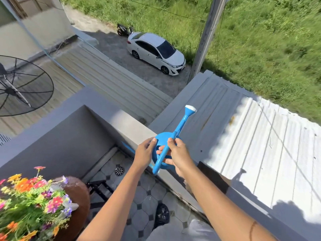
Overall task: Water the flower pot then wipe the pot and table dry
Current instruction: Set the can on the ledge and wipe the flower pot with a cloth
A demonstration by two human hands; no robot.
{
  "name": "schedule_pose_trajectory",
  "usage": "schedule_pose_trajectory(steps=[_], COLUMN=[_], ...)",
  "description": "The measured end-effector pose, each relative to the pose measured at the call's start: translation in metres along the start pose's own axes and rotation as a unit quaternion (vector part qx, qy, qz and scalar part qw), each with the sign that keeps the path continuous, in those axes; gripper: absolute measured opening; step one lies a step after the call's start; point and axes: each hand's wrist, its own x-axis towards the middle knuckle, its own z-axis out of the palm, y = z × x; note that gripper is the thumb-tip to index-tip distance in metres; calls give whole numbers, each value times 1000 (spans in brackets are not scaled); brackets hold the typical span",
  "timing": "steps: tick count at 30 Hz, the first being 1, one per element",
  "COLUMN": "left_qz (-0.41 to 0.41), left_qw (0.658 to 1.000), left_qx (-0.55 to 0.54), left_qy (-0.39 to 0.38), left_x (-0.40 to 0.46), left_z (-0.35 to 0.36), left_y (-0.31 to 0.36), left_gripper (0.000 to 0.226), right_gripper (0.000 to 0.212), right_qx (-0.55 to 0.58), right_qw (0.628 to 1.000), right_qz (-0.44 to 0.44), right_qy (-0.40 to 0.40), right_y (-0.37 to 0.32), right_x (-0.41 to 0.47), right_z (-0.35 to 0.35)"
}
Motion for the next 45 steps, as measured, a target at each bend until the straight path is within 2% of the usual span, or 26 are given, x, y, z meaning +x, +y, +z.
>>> schedule_pose_trajectory(steps=[5,8,10,12,15,18,21,23,25,30,34,37,40,42,45], left_qz=[8,-4,-17,-11,70,167,239,247,217,37,-63,-184,-326,-350,-340], left_qw=[1000,1000,999,996,986,969,960,962,969,984,983,977,941,920,921], left_qx=[11,19,23,56,87,112,102,106,121,162,168,102,-89,-171,-190], left_qy=[18,20,29,70,123,147,101,52,6,-61,-41,18,1,-32,3], left_x=[8,8,-2,-16,-43,-73,-103,-115,-122,-119,-107,-97,-95,-94,-93], left_z=[1,1,0,-3,-1,15,41,62,82,125,161,181,194,200,209], left_y=[5,0,9,21,41,59,67,59,43,-9,-48,-62,-73,-82,-90], left_gripper=[43,42,39,38,41,29,17,16,17,32,47,56,60,50,27], right_gripper=[26,29,35,39,34,27,14,10,11,15,19,21,24,37,60], right_qx=[30,47,33,2,-12,-30,5,7,-4,-50,-126,-230,-324,-386,-501], right_qw=[999,998,999,998,993,985,978,973,970,965,953,935,917,900,853], right_qz=[-10,6,14,8,-14,-41,-75,-94,-100,-90,-84,-102,-107,-98,-69], right_qy=[26,30,39,67,116,163,196,212,222,240,261,251,209,180,127], right_y=[-5,-4,-2,4,18,40,61,72,83,99,105,105,101,99,97], right_x=[-1,-7,-15,-24,-46,-71,-94,-107,-114,-113,-93,-70,-44,-25,3], right_z=[10,11,8,1,-13,-32,-55,-73,-92,-133,-165,-184,-197,-203,-206])
